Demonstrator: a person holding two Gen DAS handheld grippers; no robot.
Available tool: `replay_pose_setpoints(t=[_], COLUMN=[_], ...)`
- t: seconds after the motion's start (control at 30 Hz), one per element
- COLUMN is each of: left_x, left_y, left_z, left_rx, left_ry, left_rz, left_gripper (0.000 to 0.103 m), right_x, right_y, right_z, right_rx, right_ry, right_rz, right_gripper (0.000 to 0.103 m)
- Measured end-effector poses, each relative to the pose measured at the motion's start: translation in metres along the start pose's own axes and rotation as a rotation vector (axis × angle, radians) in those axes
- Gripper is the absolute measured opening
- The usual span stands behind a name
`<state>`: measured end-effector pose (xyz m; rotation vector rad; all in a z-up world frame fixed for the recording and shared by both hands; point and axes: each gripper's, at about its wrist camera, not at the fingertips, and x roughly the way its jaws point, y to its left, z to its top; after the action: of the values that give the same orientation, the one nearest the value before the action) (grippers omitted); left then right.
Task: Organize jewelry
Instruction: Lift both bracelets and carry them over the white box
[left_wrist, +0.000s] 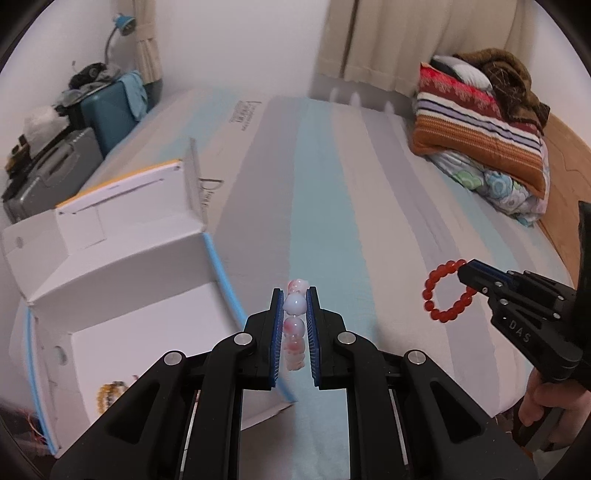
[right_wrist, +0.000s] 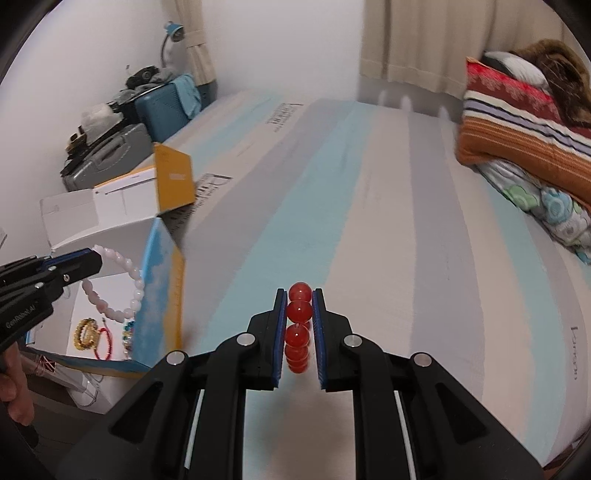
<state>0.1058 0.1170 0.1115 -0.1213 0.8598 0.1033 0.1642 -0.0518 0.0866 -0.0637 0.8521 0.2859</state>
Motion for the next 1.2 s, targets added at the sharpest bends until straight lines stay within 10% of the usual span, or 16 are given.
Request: replay_pose_setpoints(t=[1.2], left_x=[-0.038], left_y=[0.230], left_z=[-0.070], left_rx=[-0.287], left_ry=[0.076], left_rz=[0.223], left_gripper=[0.011], right_x=[0.054], right_y=[0.246], right_z=[0.005], right_rx=[-0.286], right_ry=[0.078], right_rz=[0.208], right_gripper=[0.013])
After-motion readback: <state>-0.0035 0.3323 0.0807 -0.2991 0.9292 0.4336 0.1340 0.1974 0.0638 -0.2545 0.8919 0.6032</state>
